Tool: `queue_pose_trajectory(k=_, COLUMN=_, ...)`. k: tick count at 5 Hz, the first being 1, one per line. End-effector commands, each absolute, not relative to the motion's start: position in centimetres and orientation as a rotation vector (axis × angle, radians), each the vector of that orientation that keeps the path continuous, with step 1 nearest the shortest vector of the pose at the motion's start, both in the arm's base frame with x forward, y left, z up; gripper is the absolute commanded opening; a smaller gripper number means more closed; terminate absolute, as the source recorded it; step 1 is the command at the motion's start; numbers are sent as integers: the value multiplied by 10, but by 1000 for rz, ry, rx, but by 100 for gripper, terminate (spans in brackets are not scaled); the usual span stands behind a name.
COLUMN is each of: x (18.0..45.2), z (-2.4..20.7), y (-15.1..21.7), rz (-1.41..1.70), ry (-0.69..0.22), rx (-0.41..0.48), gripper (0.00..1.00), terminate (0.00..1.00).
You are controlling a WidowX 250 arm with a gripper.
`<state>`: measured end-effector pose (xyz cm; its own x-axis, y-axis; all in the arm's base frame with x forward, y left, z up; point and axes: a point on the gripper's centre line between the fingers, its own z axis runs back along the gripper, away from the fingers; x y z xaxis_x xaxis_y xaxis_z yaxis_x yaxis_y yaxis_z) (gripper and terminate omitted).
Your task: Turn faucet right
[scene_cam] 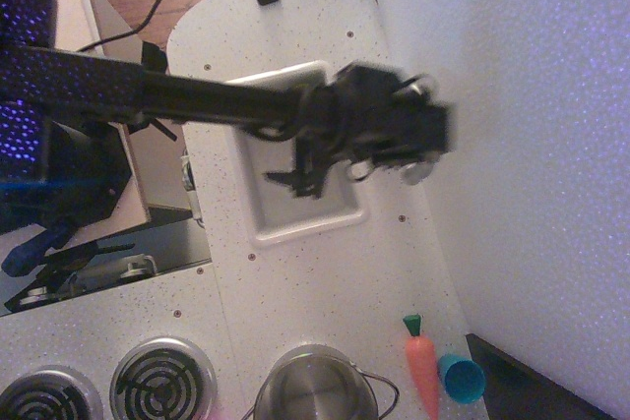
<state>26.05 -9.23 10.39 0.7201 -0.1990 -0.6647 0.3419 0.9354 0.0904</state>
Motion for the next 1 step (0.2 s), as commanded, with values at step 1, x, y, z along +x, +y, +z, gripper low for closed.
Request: queue_pose_trajectory(k=1, x=252, z=135, y=-90, rz=-325, ry=581, rx=193, gripper=100, terminate=100)
